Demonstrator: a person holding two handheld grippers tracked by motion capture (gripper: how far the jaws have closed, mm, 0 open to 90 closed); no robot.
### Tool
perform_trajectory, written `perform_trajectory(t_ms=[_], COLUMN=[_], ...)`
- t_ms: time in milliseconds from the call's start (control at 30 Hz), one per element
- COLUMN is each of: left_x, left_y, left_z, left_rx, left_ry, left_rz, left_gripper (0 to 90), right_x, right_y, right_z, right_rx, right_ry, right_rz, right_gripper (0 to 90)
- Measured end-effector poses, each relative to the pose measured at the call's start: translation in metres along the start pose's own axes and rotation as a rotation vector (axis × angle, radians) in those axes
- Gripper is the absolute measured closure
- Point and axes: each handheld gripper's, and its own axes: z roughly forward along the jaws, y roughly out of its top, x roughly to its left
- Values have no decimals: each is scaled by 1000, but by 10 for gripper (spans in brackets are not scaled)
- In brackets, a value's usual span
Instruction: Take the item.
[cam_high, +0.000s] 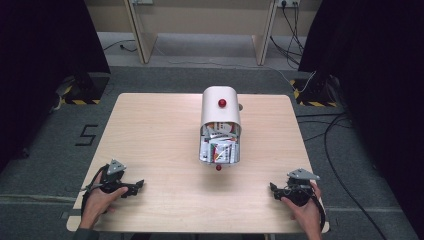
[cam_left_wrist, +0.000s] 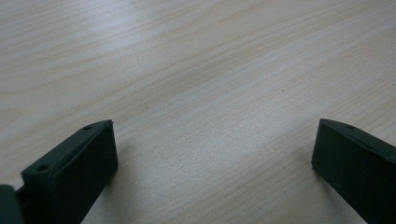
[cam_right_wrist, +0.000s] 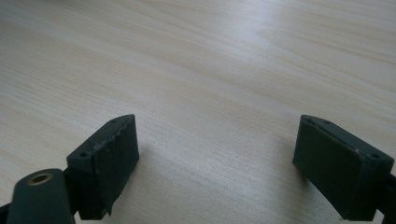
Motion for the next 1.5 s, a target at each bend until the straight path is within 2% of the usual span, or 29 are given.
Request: perform_trajectory(t_ms=[433, 533, 600, 700, 767, 933, 1267, 1500], left_x=[0, 0, 0, 0, 0, 0, 0, 0], left_y=[0, 0, 0, 0, 0, 0, 0, 0], left_z=[0, 0, 0, 0, 0, 0, 0, 0], left_rx=[-2, -2, -2, -2, -2, -2, -2, -2], left_ry=[-1, -1, -1, -1, -2, -1, -2, -1], left_rz=[-4, -4, -4, -4, -4, -4, -4, -4], left_gripper=[0, 0, 0, 0, 0, 0, 0, 0], right_x=[1, 1, 2, 1, -1, -1, 7, 17], right_y=[0, 0, -1, -1, 0, 4, 14, 29], right_z=[0, -1, -2, -3, -7, -14, -25, -34], right_rx=[0, -9, -14, -33, -75, -105, -140, -178], right_ry=[11, 25, 26, 26, 26, 32, 52, 73], right_rz=[-6, -20, -11, -16, -8, -12, -28, -53], right_gripper=[157, 195, 229, 239, 274, 273, 273, 278])
